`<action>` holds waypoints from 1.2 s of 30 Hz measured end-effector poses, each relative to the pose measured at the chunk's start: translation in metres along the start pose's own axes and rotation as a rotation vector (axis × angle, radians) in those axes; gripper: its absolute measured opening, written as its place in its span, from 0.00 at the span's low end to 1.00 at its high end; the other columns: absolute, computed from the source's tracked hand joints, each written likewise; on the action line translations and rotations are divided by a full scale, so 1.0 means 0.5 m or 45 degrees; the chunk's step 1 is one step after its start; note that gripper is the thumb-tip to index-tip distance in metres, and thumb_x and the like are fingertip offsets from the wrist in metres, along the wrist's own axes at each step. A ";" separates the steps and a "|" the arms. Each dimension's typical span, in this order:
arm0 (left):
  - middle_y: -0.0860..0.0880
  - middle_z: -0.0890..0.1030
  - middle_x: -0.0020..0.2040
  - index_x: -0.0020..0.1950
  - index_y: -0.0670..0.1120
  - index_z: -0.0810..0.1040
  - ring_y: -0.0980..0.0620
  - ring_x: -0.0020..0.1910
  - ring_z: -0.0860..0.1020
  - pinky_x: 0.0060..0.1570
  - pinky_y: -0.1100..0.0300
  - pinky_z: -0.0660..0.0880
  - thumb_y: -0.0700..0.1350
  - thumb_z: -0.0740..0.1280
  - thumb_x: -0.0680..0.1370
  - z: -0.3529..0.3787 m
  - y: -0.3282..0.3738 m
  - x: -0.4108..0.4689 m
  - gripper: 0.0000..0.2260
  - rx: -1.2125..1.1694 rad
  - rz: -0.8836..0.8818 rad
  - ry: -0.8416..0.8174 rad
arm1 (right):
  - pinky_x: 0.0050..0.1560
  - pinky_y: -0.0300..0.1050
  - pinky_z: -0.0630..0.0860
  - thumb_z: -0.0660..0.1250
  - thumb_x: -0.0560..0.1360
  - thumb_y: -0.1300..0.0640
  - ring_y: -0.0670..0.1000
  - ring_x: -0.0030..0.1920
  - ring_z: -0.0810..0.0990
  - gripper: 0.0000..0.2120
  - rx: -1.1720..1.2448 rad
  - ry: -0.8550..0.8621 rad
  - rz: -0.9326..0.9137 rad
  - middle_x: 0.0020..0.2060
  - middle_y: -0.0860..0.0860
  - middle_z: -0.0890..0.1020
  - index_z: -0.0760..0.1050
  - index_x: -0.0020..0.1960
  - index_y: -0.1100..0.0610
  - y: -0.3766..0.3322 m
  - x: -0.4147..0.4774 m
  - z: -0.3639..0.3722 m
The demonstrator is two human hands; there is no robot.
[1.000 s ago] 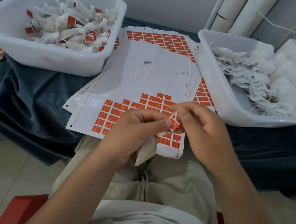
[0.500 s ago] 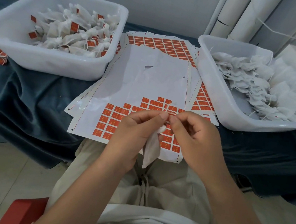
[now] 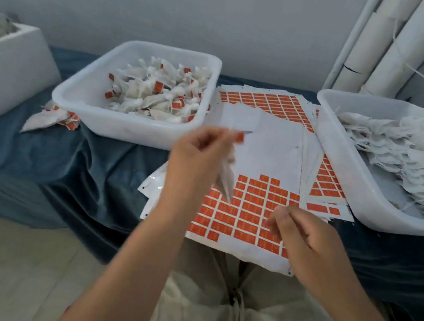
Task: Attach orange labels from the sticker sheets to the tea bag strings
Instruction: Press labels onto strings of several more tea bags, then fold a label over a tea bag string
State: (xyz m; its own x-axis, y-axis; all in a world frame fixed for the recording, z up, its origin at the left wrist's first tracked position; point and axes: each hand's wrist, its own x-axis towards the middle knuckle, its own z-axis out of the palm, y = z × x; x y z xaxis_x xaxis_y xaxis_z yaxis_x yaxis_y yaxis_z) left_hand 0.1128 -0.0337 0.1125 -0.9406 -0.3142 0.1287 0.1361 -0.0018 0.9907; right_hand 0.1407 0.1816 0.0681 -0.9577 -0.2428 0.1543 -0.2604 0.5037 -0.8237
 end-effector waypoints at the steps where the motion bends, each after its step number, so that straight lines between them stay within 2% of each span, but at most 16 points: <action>1: 0.53 0.87 0.44 0.48 0.55 0.88 0.61 0.35 0.82 0.33 0.67 0.77 0.51 0.72 0.80 -0.018 0.023 0.044 0.05 -0.059 0.039 0.062 | 0.42 0.28 0.76 0.57 0.81 0.32 0.40 0.45 0.85 0.24 -0.046 -0.030 -0.015 0.42 0.38 0.84 0.80 0.45 0.49 0.001 0.002 0.001; 3: 0.50 0.84 0.38 0.46 0.51 0.89 0.56 0.33 0.80 0.31 0.60 0.74 0.47 0.74 0.78 -0.047 0.069 0.141 0.04 -0.105 0.113 0.193 | 0.44 0.26 0.74 0.56 0.80 0.32 0.38 0.46 0.83 0.24 -0.131 -0.089 -0.063 0.42 0.36 0.83 0.79 0.43 0.48 0.002 0.005 0.004; 6: 0.49 0.83 0.39 0.44 0.52 0.90 0.52 0.39 0.79 0.44 0.53 0.77 0.46 0.75 0.77 -0.096 0.112 0.274 0.03 0.002 0.130 0.297 | 0.42 0.28 0.74 0.53 0.75 0.29 0.35 0.49 0.81 0.23 -0.245 -0.185 -0.081 0.45 0.31 0.81 0.77 0.42 0.43 0.003 0.007 0.013; 9: 0.49 0.83 0.45 0.59 0.50 0.87 0.54 0.44 0.79 0.58 0.54 0.81 0.47 0.74 0.78 -0.145 0.113 0.341 0.10 0.174 0.019 0.240 | 0.46 0.33 0.78 0.52 0.72 0.26 0.34 0.52 0.81 0.22 -0.293 -0.205 -0.084 0.49 0.28 0.80 0.76 0.44 0.40 0.009 0.005 0.018; 11: 0.51 0.86 0.50 0.62 0.52 0.85 0.54 0.46 0.81 0.61 0.51 0.81 0.49 0.72 0.79 -0.156 0.100 0.341 0.12 0.282 -0.004 0.217 | 0.44 0.30 0.76 0.53 0.72 0.26 0.33 0.51 0.81 0.22 -0.301 -0.184 -0.091 0.49 0.27 0.80 0.77 0.43 0.40 0.008 0.004 0.011; 14: 0.54 0.88 0.47 0.51 0.55 0.87 0.59 0.42 0.84 0.50 0.57 0.84 0.53 0.69 0.80 -0.140 0.070 0.289 0.08 0.355 0.071 0.235 | 0.41 0.31 0.76 0.56 0.76 0.30 0.38 0.43 0.83 0.22 -0.253 -0.079 -0.100 0.41 0.35 0.83 0.78 0.40 0.45 0.004 0.012 -0.014; 16: 0.56 0.86 0.38 0.43 0.57 0.87 0.63 0.31 0.79 0.38 0.62 0.76 0.59 0.68 0.78 -0.118 0.041 0.220 0.11 0.418 0.073 0.268 | 0.40 0.35 0.80 0.59 0.77 0.33 0.40 0.39 0.85 0.22 -0.155 0.048 -0.078 0.38 0.40 0.84 0.77 0.39 0.49 0.003 0.019 -0.041; 18: 0.56 0.82 0.31 0.41 0.56 0.86 0.62 0.27 0.74 0.37 0.59 0.72 0.64 0.68 0.78 -0.095 0.001 0.141 0.14 0.415 0.061 0.225 | 0.35 0.32 0.78 0.61 0.81 0.37 0.39 0.35 0.84 0.21 -0.084 0.226 -0.067 0.35 0.42 0.84 0.75 0.37 0.51 0.001 0.027 -0.077; 20: 0.53 0.81 0.30 0.40 0.54 0.84 0.60 0.26 0.76 0.36 0.57 0.74 0.63 0.69 0.78 -0.063 -0.033 0.059 0.16 0.415 0.010 0.095 | 0.30 0.30 0.72 0.63 0.84 0.40 0.37 0.30 0.79 0.20 0.001 0.459 -0.020 0.32 0.41 0.81 0.74 0.37 0.48 0.007 0.043 -0.129; 22: 0.52 0.81 0.30 0.37 0.53 0.82 0.59 0.27 0.79 0.34 0.59 0.75 0.64 0.68 0.79 -0.028 -0.054 -0.009 0.18 0.465 -0.014 -0.049 | 0.34 0.39 0.72 0.63 0.80 0.40 0.39 0.29 0.74 0.16 0.010 0.666 0.057 0.31 0.43 0.79 0.75 0.38 0.47 0.025 0.076 -0.199; 24: 0.55 0.84 0.33 0.36 0.55 0.82 0.60 0.33 0.84 0.34 0.64 0.76 0.66 0.65 0.77 0.006 -0.058 -0.051 0.19 0.444 -0.044 -0.176 | 0.39 0.45 0.73 0.66 0.78 0.40 0.40 0.33 0.77 0.10 -0.130 0.727 0.141 0.35 0.43 0.81 0.77 0.45 0.45 0.056 0.130 -0.276; 27: 0.57 0.86 0.37 0.35 0.50 0.81 0.59 0.38 0.86 0.32 0.71 0.78 0.68 0.63 0.72 0.042 -0.059 -0.074 0.23 0.361 -0.092 -0.319 | 0.42 0.44 0.73 0.72 0.78 0.43 0.43 0.44 0.81 0.08 -0.429 0.426 0.405 0.48 0.43 0.83 0.78 0.56 0.40 0.119 0.224 -0.362; 29: 0.57 0.87 0.38 0.36 0.48 0.81 0.60 0.39 0.87 0.34 0.72 0.78 0.68 0.63 0.71 0.052 -0.066 -0.078 0.24 0.297 -0.088 -0.364 | 0.52 0.47 0.75 0.73 0.79 0.46 0.48 0.53 0.81 0.06 -0.607 0.164 0.524 0.57 0.47 0.84 0.82 0.56 0.43 0.167 0.284 -0.387; 33: 0.54 0.87 0.39 0.37 0.45 0.80 0.58 0.40 0.87 0.36 0.71 0.79 0.66 0.65 0.74 0.058 -0.081 -0.083 0.24 0.254 -0.101 -0.418 | 0.66 0.47 0.69 0.67 0.84 0.50 0.54 0.68 0.75 0.13 -1.014 -0.167 0.504 0.72 0.53 0.78 0.84 0.65 0.51 0.236 0.377 -0.374; 34: 0.54 0.87 0.38 0.36 0.47 0.79 0.58 0.40 0.87 0.37 0.72 0.78 0.67 0.65 0.74 0.061 -0.082 -0.085 0.23 0.250 -0.098 -0.426 | 0.68 0.50 0.68 0.65 0.85 0.51 0.57 0.71 0.73 0.15 -1.079 -0.222 0.498 0.74 0.55 0.75 0.83 0.67 0.52 0.243 0.392 -0.366; 36: 0.55 0.86 0.36 0.33 0.50 0.78 0.59 0.39 0.86 0.38 0.76 0.75 0.68 0.64 0.72 0.066 -0.082 -0.089 0.23 0.256 -0.089 -0.435 | 0.67 0.52 0.70 0.61 0.86 0.53 0.60 0.68 0.76 0.15 -1.109 -0.258 0.503 0.70 0.58 0.78 0.83 0.65 0.56 0.252 0.411 -0.357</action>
State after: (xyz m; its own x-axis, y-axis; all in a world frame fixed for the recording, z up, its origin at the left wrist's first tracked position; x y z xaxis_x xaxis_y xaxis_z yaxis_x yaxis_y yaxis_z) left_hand 0.1388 0.0115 0.0675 -0.9993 0.0141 0.0346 0.0366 0.1844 0.9822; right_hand -0.1107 0.3430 0.0935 -0.9775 -0.0214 -0.2099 -0.0021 0.9958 -0.0919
